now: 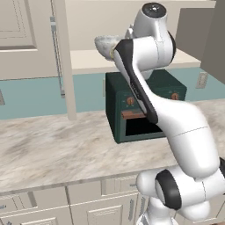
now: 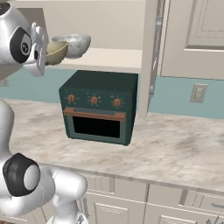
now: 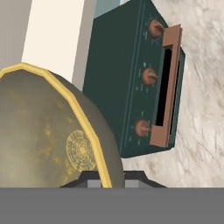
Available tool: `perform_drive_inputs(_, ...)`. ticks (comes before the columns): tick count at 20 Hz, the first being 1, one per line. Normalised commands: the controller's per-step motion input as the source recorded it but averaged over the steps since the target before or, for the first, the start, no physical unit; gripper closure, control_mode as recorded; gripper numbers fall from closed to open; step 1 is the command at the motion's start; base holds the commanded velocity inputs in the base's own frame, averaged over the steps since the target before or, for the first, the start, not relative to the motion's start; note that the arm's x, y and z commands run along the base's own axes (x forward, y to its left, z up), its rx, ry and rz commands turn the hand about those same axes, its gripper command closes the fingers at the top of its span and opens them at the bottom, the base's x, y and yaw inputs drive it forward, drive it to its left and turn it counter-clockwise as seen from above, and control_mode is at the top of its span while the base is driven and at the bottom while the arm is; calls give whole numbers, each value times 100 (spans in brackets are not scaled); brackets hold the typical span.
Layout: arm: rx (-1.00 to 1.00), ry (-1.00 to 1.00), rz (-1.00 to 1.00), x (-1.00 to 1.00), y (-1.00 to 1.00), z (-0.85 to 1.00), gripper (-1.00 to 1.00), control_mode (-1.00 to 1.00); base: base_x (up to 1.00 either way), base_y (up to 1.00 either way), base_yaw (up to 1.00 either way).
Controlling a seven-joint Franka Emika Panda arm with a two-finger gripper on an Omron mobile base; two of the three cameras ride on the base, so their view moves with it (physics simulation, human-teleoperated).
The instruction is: Pick up the bowls on the counter and stack them on top of one another in the open cabinet. Place the smaller bowl on top of the larger bowl.
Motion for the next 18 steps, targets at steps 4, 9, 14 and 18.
perform_drive_inputs(4,-4,0,3,30,-6,24,100,-100,0,0,0)
perform_drive_inputs(9,-3,0,3,29,-6,23,100,-100,0,0,0)
perform_drive_inputs(14,-3,0,2,22,-7,22,100,-100,0,0,0)
perform_drive_inputs(18,-2,-1,0,19,-1,18,100,-100,0,0,0)
